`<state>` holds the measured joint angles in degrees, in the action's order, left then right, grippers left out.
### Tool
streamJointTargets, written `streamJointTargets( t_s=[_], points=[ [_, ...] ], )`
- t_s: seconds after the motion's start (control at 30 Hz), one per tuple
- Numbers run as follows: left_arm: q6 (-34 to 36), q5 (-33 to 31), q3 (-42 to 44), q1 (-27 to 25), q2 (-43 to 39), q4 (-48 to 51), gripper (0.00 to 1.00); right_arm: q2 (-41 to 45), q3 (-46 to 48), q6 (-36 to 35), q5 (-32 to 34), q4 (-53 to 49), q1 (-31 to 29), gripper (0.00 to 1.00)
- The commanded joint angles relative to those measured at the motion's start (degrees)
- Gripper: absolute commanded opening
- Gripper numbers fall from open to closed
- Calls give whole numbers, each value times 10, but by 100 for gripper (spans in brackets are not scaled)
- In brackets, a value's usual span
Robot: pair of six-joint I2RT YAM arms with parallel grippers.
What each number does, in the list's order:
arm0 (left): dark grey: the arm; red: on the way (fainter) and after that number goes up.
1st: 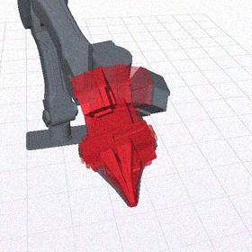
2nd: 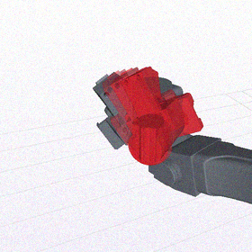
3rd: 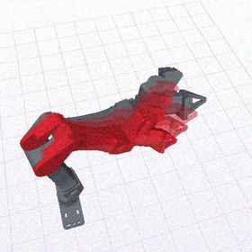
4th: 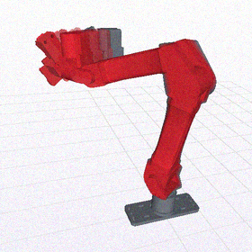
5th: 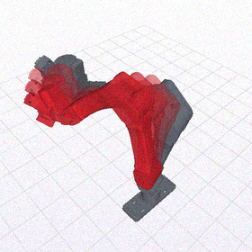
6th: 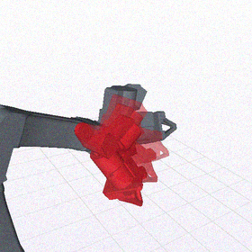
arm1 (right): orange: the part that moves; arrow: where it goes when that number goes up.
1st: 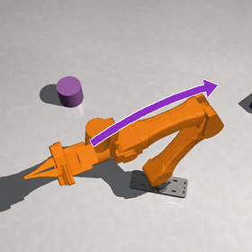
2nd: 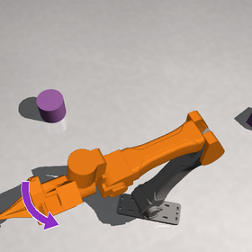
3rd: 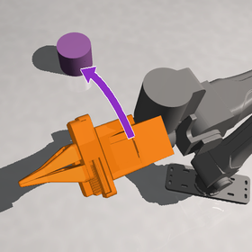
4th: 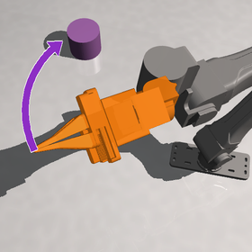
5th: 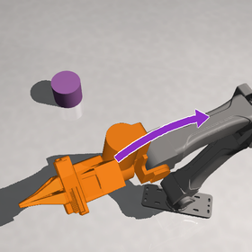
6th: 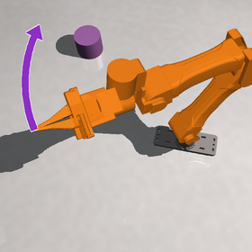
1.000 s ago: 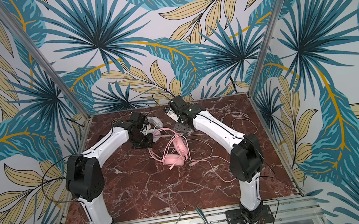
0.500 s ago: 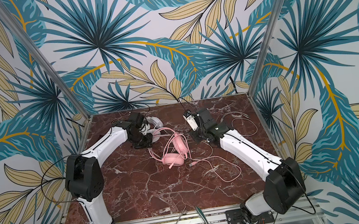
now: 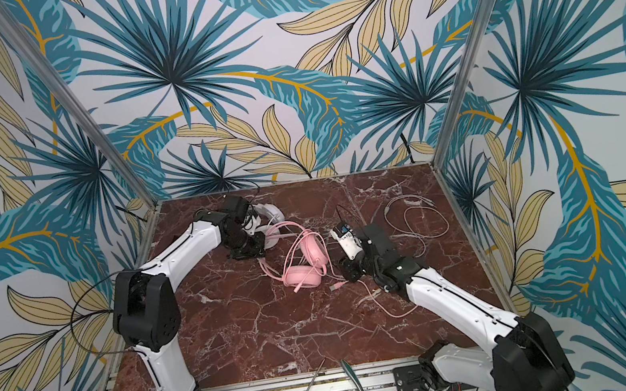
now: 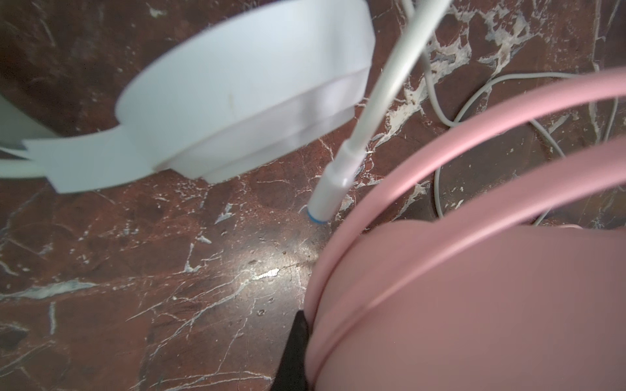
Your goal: Wrap the headphones
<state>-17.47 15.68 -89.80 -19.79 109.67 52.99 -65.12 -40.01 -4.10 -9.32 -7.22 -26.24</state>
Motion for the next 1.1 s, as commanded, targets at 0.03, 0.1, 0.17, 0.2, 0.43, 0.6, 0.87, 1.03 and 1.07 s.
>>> streamJointTargets(
  t_s=[0.03, 0.1, 0.17, 0.2, 0.43, 0.6, 0.87, 1.03, 1.07],
  points=[
    [-11, 35, -19, 3, -12, -5, 0, 20, 56, 35, -57, 92, 0, 56],
    [-12, 36, -21, 3, -12, -6, 0, 9, 69, 48, -53, 110, 0, 55],
    [-10, 38, -25, 3, -11, -5, 0, -10, 73, 58, -57, 132, 0, 55],
    [-9, 40, -26, 3, -11, -4, 0, -21, 73, 63, -63, 145, 0, 54],
    [-6, 47, -30, 4, -16, -4, 0, -103, 58, 81, -68, 212, 0, 49],
    [-5, 49, -29, 3, -17, -4, 0, -120, 52, 70, -48, 218, 0, 38],
    [0, 53, -31, 5, -12, -4, 0, -91, 45, 24, -28, 195, 0, 10],
    [6, 61, -39, 6, -6, -2, 0, -74, 7, -48, -17, 133, 1, 0],
    [8, 64, -40, 6, -6, -2, 0, -78, -5, -56, -15, 118, 2, 0]
  ],
)
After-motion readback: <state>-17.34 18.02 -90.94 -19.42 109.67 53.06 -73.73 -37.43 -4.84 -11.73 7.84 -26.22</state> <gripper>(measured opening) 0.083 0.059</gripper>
